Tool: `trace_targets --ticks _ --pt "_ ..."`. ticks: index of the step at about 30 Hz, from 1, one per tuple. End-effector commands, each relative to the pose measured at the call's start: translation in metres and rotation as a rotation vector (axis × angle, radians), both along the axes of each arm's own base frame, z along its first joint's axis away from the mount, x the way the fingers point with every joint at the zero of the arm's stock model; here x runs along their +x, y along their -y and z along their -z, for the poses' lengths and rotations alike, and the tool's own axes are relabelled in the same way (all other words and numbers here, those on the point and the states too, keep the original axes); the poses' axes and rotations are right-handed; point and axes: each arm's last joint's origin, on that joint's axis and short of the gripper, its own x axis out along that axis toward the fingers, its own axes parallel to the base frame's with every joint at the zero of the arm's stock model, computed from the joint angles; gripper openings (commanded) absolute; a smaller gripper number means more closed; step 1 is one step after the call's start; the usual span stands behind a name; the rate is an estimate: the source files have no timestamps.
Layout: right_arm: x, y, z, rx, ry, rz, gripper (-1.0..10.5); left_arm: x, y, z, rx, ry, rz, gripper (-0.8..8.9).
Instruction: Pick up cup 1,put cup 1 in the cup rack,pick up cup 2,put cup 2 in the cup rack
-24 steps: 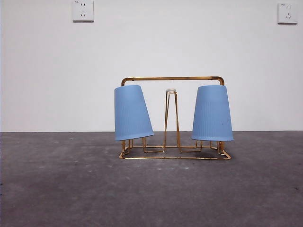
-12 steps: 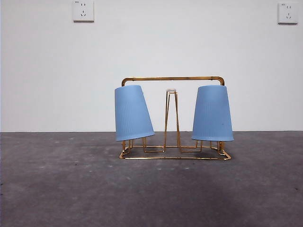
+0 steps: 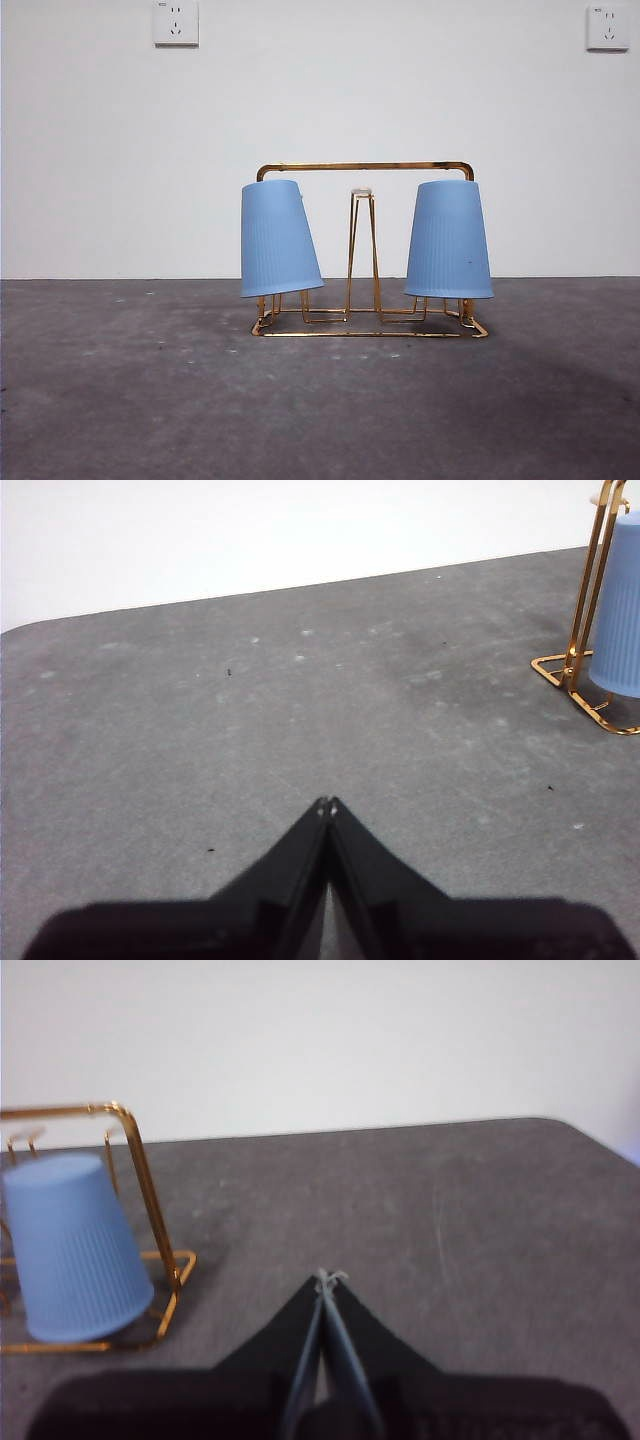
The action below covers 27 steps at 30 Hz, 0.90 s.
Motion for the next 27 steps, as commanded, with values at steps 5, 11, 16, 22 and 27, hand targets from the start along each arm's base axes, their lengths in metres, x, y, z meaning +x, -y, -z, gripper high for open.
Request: trace_targets --ticks 5,11,16,22,27 --pt "0.004 0.0 0.029 0.019 -0.098 -0.002 0.0 0.001 0.0 0.003 -0.01 -0.006 -0.001 -0.03" --pt "0.004 0.0 0.03 0.023 -0.116 -0.005 0.0 0.001 0.0 0.003 -0.01 -0.005 -0.001 -0.03" --pt "0.004 0.0 0.03 0.023 -0.116 0.004 0.0 0.001 0.0 0.003 -0.01 -0.005 -0.001 -0.03" --pt "0.004 0.0 0.03 0.023 -0.117 0.005 0.0 0.001 0.0 0.003 -0.01 -0.005 -0.001 -0.03" --pt "0.004 0.0 0.03 0.023 -0.117 0.005 0.0 0.001 0.0 0.003 -0.01 -0.005 -0.001 -0.03"
